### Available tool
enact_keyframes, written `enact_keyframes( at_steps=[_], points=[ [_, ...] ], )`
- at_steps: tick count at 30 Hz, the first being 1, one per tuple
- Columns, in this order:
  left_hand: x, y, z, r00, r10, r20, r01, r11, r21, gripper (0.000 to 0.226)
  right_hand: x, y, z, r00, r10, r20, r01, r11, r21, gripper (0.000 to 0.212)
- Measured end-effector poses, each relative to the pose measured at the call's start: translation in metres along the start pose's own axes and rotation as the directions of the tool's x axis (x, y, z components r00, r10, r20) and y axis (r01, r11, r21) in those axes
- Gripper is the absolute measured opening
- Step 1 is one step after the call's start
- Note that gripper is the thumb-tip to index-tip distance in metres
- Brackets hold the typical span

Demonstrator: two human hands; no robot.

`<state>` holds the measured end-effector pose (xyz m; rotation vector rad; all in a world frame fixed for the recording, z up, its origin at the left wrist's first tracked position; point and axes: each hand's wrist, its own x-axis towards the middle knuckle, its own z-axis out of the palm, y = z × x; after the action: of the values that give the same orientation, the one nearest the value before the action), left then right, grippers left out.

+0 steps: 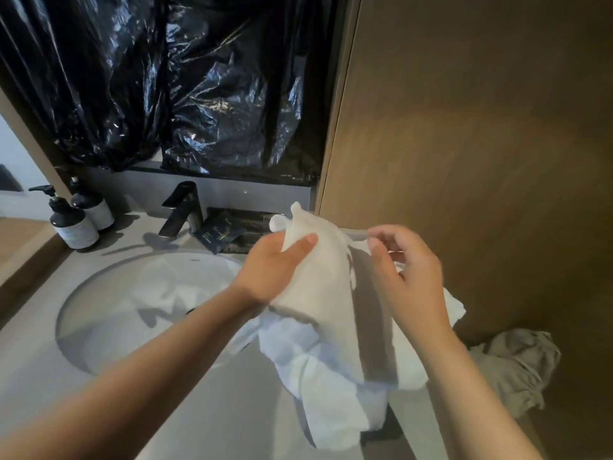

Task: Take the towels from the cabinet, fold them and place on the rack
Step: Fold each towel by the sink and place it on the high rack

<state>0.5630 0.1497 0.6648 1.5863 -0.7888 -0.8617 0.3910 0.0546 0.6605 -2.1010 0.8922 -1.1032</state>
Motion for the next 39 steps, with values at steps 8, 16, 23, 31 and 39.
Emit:
enact_keyframes(
  at_steps=[8,16,23,31,39],
  points=[
    [0.025,0.067,0.097,0.971,-0.082,0.223,0.117,0.981,-0.152,0.021,-0.015,0.002,-0.092,0.981,0.072,-0.183,-0.062,0.996,0.063,0.014],
    [0.028,0.066,0.17,0.954,-0.157,0.257,0.196,0.972,-0.133,0.025,-0.04,0.032,-0.134,0.987,0.095,-0.131,-0.093,0.995,0.021,0.031],
    [0.027,0.062,0.189,0.948,-0.174,0.268,0.215,0.968,-0.129,0.023,-0.041,0.058,-0.138,0.993,0.009,-0.119,-0.035,0.975,-0.221,0.032],
    [0.031,0.06,0.173,0.965,-0.097,0.242,0.113,0.992,-0.051,0.023,-0.029,0.061,-0.136,0.947,0.059,-0.317,-0.057,0.998,0.017,0.009],
    [0.041,0.062,0.155,0.898,0.422,0.123,-0.439,0.88,0.18,0.034,0.002,0.027,-0.17,0.906,0.107,-0.41,-0.003,0.97,0.245,0.018]
  ],
)
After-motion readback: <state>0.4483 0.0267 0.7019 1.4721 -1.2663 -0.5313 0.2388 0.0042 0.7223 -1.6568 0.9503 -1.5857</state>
